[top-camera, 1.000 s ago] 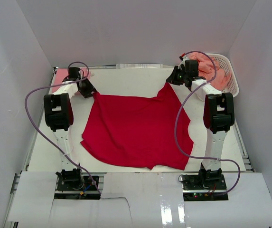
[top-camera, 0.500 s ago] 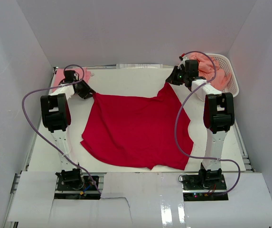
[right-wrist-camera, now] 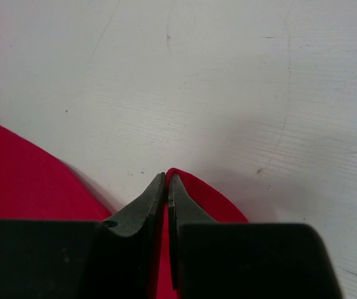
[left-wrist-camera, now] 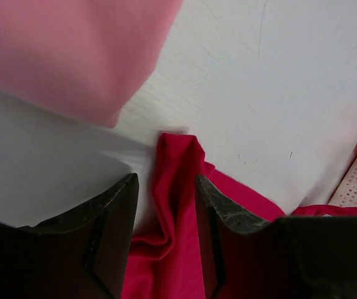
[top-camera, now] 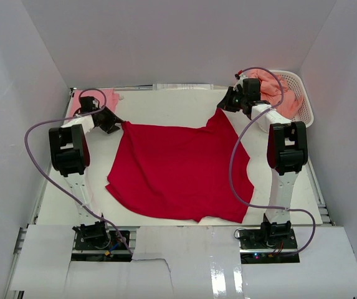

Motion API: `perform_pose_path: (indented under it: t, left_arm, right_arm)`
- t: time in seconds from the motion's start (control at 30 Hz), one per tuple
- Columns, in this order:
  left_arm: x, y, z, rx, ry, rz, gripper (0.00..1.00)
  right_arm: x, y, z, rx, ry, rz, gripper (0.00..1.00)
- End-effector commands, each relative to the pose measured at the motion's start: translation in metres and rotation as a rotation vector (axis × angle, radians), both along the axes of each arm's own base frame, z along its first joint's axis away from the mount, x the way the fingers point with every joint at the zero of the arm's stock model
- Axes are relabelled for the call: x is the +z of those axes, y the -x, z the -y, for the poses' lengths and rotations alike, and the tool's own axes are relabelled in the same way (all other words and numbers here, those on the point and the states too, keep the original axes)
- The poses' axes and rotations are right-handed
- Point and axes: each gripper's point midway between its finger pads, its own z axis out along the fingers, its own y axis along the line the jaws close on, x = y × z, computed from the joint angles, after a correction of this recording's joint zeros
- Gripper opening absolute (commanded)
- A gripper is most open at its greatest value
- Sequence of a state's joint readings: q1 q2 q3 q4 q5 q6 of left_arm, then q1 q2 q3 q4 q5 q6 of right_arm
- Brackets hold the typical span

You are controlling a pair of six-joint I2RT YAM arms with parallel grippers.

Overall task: Fold and stack the t-shirts
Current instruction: Grap the side of the flattened tshirt furthest away from the robot with both arms

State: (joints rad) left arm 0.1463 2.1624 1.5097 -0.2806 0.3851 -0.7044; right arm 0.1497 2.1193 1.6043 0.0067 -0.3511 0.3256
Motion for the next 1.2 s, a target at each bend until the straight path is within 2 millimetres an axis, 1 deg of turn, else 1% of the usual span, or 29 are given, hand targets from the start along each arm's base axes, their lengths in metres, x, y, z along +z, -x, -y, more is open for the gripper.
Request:
perform_pose_path:
  t: [0.0, 0.1, 0.17, 0.23, 0.27, 0.3, 0.33, 0.37, 0.4, 0.43, 0.5, 0.67, 0.7, 0.83, 0.9, 0.93, 0.97, 1.0, 1.03, 1.07, 1.13, 1.17]
  left_arm:
    - [0.006, 0.013, -0.013, 0.039, 0.011, -0.012, 0.53]
    - [0.000, 0.011, -0.011, 0.026, 0.019, -0.028, 0.53]
    - [-0.008, 0.013, -0.010, 0.017, 0.027, -0.051, 0.52]
    - [-0.010, 0.011, -0.011, 0.007, 0.024, -0.049, 0.52]
    - [-0.014, 0.013, -0.008, -0.002, 0.013, -0.062, 0.52]
    - [-0.016, 0.012, -0.009, -0.005, -0.001, -0.067, 0.52]
    - [-0.013, 0.006, -0.011, -0.010, -0.035, -0.057, 0.52]
    - [-0.019, 0.009, -0.008, -0.020, -0.050, -0.082, 0.52]
    - [-0.019, 0.007, -0.008, -0.025, -0.066, -0.088, 0.53]
    - [-0.013, 0.001, -0.008, -0.038, -0.089, -0.071, 0.53]
    - [-0.018, 0.002, -0.007, -0.039, -0.125, -0.098, 0.52]
    - [-0.020, 0.001, -0.009, -0.053, -0.180, -0.122, 0.52]
    - [-0.025, 0.002, -0.010, -0.056, -0.186, -0.135, 0.52]
    - [-0.028, 0.001, -0.009, -0.066, -0.228, -0.153, 0.52]
    - [-0.026, 0.000, -0.005, -0.085, -0.259, -0.157, 0.52]
    - [-0.031, 0.003, -0.005, -0.087, -0.287, -0.181, 0.52]
    - [-0.031, 0.004, -0.005, -0.089, -0.302, -0.189, 0.52]
    - [-0.028, 0.000, -0.007, -0.088, -0.324, -0.183, 0.51]
    - [-0.030, 0.001, -0.009, -0.083, -0.346, -0.195, 0.51]
    - [-0.034, 0.003, -0.008, -0.092, -0.359, -0.211, 0.51]
    - [-0.035, 0.004, -0.008, -0.099, -0.392, -0.222, 0.50]
    - [-0.040, 0.005, -0.007, -0.105, -0.403, -0.236, 0.50]
  right_arm:
    - [0.036, -0.006, 0.000, 0.012, -0.019, 0.080, 0.08]
    - [0.037, -0.006, 0.000, 0.012, -0.019, 0.081, 0.08]
    - [0.037, -0.006, 0.000, 0.012, -0.019, 0.081, 0.08]
    - [0.038, -0.006, 0.000, 0.012, -0.020, 0.083, 0.08]
    - [0.038, -0.006, 0.000, 0.012, -0.020, 0.083, 0.08]
    - [0.038, -0.006, 0.000, 0.012, -0.020, 0.084, 0.08]
    - [0.038, -0.006, 0.000, 0.012, -0.020, 0.083, 0.08]
    - [0.038, -0.007, 0.000, 0.011, -0.021, 0.085, 0.08]
    - [0.039, -0.007, 0.000, 0.012, -0.023, 0.086, 0.08]
    - [0.038, -0.007, 0.000, 0.011, -0.024, 0.083, 0.08]
    - [0.038, -0.007, -0.001, 0.013, -0.027, 0.082, 0.08]
    - [0.037, -0.007, -0.001, 0.015, -0.029, 0.080, 0.08]
    - [0.038, -0.007, -0.001, 0.015, -0.029, 0.081, 0.08]
    - [0.041, -0.007, -0.002, 0.016, -0.034, 0.086, 0.08]
    - [0.042, -0.007, -0.002, 0.016, -0.034, 0.087, 0.08]
    - [0.042, -0.007, -0.002, 0.016, -0.034, 0.087, 0.08]
    - [0.042, -0.007, -0.002, 0.016, -0.034, 0.087, 0.08]
    - [0.043, -0.007, -0.002, 0.018, -0.035, 0.088, 0.08]
    - [0.043, -0.006, -0.002, 0.019, -0.036, 0.090, 0.08]
    - [0.044, -0.006, -0.002, 0.019, -0.036, 0.091, 0.08]
    - [0.044, -0.006, -0.002, 0.020, -0.037, 0.091, 0.08]
    - [0.046, -0.006, -0.002, 0.020, -0.039, 0.095, 0.08]
